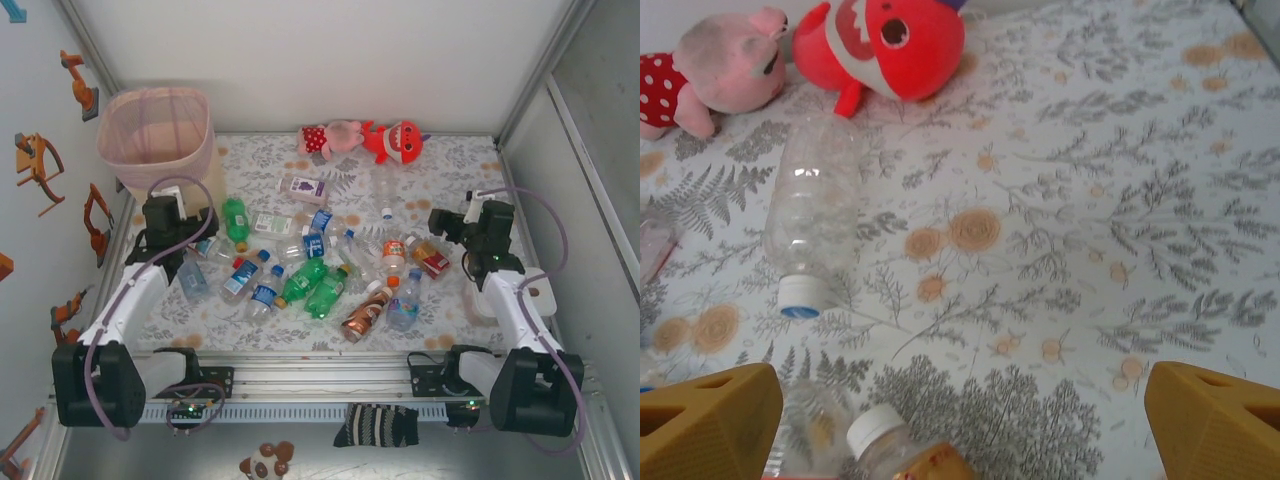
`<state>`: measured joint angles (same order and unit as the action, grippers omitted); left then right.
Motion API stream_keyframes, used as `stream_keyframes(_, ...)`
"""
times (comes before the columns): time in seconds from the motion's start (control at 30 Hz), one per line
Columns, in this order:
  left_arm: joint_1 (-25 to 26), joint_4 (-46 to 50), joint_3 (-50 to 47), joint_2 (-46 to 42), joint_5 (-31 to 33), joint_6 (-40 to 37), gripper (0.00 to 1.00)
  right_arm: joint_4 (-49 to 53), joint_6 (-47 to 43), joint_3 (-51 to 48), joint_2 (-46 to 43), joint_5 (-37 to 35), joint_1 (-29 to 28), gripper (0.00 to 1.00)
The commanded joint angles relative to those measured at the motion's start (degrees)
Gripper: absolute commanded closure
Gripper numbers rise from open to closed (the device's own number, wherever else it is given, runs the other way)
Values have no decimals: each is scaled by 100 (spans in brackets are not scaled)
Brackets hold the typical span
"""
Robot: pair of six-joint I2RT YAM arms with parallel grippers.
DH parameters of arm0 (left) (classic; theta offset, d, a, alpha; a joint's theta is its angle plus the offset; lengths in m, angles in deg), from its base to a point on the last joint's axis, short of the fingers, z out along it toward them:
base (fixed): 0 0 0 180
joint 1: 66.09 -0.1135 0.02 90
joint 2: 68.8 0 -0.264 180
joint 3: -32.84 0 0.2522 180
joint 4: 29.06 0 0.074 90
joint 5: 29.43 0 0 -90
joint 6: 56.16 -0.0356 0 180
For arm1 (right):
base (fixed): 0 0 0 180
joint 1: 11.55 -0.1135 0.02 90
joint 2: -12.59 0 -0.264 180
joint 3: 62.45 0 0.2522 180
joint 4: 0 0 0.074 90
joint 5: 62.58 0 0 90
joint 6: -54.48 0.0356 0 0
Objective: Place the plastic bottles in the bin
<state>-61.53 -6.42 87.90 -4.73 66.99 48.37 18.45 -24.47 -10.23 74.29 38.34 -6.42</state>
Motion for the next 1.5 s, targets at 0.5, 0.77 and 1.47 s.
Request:
stream_keyframes(0.5, 0, 2719, -448, -1467, 128, 1276, 3, 1324, 535, 509, -258, 810, 7, 14)
stream_keyframes(0.77, -25, 2706, -486, -1021, 169, 1535, 0, 1309, 565, 553, -184, 991, 11, 14)
stream_keyframes(1.47, -300, 2162, -755, 342, -201, 2151, 27, 1307, 572, 549, -157, 1070, 11, 14)
